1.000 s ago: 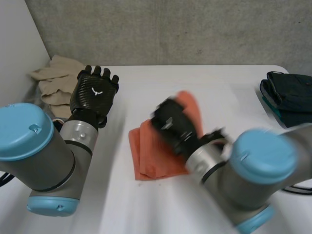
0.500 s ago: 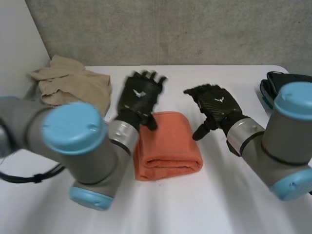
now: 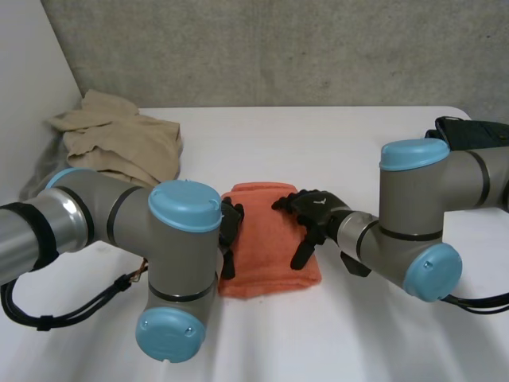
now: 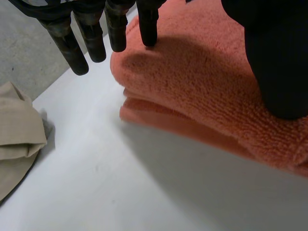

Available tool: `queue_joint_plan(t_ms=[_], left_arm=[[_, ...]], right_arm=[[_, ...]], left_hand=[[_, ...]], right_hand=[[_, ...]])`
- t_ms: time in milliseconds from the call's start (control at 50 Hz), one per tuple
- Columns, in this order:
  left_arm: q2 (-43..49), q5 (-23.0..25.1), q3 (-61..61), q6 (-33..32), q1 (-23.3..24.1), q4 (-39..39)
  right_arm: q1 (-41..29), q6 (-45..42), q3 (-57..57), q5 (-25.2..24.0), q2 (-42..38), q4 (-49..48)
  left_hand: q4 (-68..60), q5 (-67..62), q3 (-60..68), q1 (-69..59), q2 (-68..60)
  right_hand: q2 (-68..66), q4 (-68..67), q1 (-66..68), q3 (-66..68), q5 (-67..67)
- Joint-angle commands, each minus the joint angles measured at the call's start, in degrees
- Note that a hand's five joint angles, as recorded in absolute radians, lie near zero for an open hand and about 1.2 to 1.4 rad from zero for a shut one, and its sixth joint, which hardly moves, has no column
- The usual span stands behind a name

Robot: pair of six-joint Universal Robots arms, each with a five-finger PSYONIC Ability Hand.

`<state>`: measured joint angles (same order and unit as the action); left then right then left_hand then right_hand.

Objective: Fold the laundry.

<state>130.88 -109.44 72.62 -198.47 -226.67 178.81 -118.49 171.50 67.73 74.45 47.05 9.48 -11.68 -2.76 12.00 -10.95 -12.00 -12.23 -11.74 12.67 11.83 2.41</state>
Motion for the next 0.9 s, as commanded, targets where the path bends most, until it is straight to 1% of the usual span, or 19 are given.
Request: queue_joint_plan(t_ms=[20,40,60,120,140,200,220,280,300,360,380,460,500,540,640,760,860,900], left_arm=[[-1.33,0.45,-0.11,-1.49,0.09,-0.3],[-1.76,0.54,-0.28,-1.57,0.09,-0.3],[-2.29,0.54,-0.37,-1.57,0.09,-0.3],[-5.19,1.77,-1.42,-1.66,-0.26,0.13],[-6.68,3.6,-2.21,-1.75,-0.96,0.22],[-9.06,7.65,-3.18,-1.66,-2.89,0.57],[-11.07,11.31,-3.45,-1.66,-4.38,0.57],[-13.71,17.92,-3.89,-1.66,-6.32,0.66],[-14.94,22.82,-4.41,-1.49,-7.11,0.49],[-15.83,30.22,-5.2,-1.31,-7.82,0.22],[-16.01,34.6,-5.56,-1.14,-8.34,-0.04],[-16.1,41.74,-6.17,-0.08,-8.87,-1.35],[-16.1,42.55,-6.17,0.45,-8.96,-1.88],[-16.1,42.64,-6.26,0.71,-8.7,-2.24],[-15.92,42.73,-5.82,0.89,-8.35,-2.24],[-15.57,42.64,-5.65,0.98,-7.82,-2.24],[-15.57,42.73,-5.65,1.06,-7.82,-2.24],[-15.57,42.73,-5.65,1.06,-7.91,-2.24]], right_arm=[[-2.88,-9.68,-0.05,8.06,1.28,1.33],[-3.32,-10.47,0.38,9.12,2.25,0.98],[-3.94,-11.7,1.17,11.39,4.43,-0.33],[-4.29,-12.5,3.28,12.99,8.39,-3.06],[-4.64,-13.02,6.07,13.43,11.02,-5.07],[-5.7,-13.47,11.0,13.26,14.72,-8.33],[-6.92,-13.82,14.41,13.35,16.65,-10.69],[-9.21,-14.61,19.88,13.26,18.86,-14.57],[-10.52,-15.05,23.2,13.26,19.48,-17.28],[-11.85,-15.75,27.97,13.35,19.48,-21.6],[-12.29,-15.84,29.99,13.35,19.22,-24.05],[-12.82,-15.93,33.17,13.44,17.12,-30.65],[-12.99,-16.02,33.26,13.7,15.27,-32.94],[-12.99,-16.11,33.17,13.7,12.72,-35.93],[-12.99,-16.46,32.03,13.7,9.29,-40.76],[-12.65,-20.84,30.62,13.7,5.87,-44.2],[-12.47,-22.61,29.74,13.88,5.24,-46.04],[-12.38,-22.7,29.48,13.79,5.59,-47.27]], left_hand=[[1.3,2.38,-1.62,0.56,1.62],[1.3,2.38,-1.62,0.56,1.62],[1.46,2.55,-1.78,0.73,1.78],[1.68,2.76,-2.0,0.95,2.0],[1.68,2.76,-2.0,0.95,2.0],[1.68,2.76,-2.0,0.95,2.0],[1.68,2.76,-2.0,0.95,2.0],[1.68,2.76,-2.0,0.95,2.0],[1.68,2.76,-2.0,0.95,2.0],[1.68,2.76,-2.0,0.95,2.0],[1.68,2.76,-2.0,0.95,2.0],[1.68,2.76,-2.0,0.95,2.0],[1.68,2.76,-2.0,0.95,2.0],[1.68,2.76,-2.0,0.95,2.0],[1.68,2.76,-2.0,0.95,2.0],[1.68,2.76,-2.0,0.95,2.0],[1.68,2.76,-2.0,0.95,2.0],[1.68,2.76,-2.0,0.95,2.0]], right_hand=[[2.23,1.74,-2.67,-1.83,-2.41],[2.23,1.74,-2.67,-1.83,-2.41],[2.23,1.74,-2.67,-1.83,-2.41],[2.23,1.74,-2.67,-1.83,-2.41],[2.23,1.74,-2.67,-1.83,-2.41],[2.23,1.74,-2.67,-1.83,-2.41],[2.23,1.74,-2.67,-1.83,-2.41],[2.23,1.74,-2.67,-1.83,-2.41],[2.23,1.74,-2.67,-1.83,-2.41],[2.23,1.74,-2.67,-1.83,-2.41],[2.23,1.74,-2.67,-1.83,-2.41],[2.23,1.74,-2.67,-1.83,-2.41],[2.23,1.74,-2.67,-1.83,-2.41],[2.23,1.74,-2.67,-1.83,-2.41],[2.23,1.74,-2.67,-1.83,-2.41],[2.23,1.74,-2.67,-1.83,-2.41],[2.23,1.74,-2.67,-1.83,-2.41],[-0.87,-1.36,0.43,1.27,0.69]])
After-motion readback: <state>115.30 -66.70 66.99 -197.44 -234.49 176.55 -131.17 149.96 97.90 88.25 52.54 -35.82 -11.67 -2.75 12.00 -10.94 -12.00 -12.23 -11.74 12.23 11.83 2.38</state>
